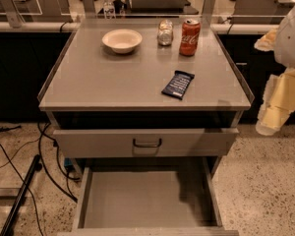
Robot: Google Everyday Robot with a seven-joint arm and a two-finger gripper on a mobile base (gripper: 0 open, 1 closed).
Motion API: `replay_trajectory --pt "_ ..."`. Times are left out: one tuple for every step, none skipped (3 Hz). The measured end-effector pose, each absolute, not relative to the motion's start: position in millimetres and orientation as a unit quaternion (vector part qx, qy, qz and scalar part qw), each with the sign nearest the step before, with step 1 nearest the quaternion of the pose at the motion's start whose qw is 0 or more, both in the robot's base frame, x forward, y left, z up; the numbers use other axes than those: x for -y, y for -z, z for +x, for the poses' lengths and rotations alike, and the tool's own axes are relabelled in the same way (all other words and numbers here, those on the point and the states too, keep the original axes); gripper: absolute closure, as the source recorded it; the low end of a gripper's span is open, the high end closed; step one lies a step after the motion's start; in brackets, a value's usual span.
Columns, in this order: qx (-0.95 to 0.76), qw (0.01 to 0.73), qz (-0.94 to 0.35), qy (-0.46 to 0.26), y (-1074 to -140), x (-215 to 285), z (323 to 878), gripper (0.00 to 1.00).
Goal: Place rxbar blueberry into middle drawer
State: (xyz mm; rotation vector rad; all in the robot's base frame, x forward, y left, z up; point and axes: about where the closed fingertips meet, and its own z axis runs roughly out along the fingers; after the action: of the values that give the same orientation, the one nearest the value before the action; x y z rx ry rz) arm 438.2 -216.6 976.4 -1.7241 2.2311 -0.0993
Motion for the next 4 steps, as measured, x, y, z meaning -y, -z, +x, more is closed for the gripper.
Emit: replay_trajectory --pt "-0.781 0.16 -0.603 0.035 -977 216 438 0.0" --pt "-0.801 0.189 -0.567 0.035 -976 213 457 0.0" --pt "-0.824 0.214 -0.523 0.031 -971 209 483 0.0" --pt "-0.838 0.244 -0.488 0.014 -953 205 522 0.0"
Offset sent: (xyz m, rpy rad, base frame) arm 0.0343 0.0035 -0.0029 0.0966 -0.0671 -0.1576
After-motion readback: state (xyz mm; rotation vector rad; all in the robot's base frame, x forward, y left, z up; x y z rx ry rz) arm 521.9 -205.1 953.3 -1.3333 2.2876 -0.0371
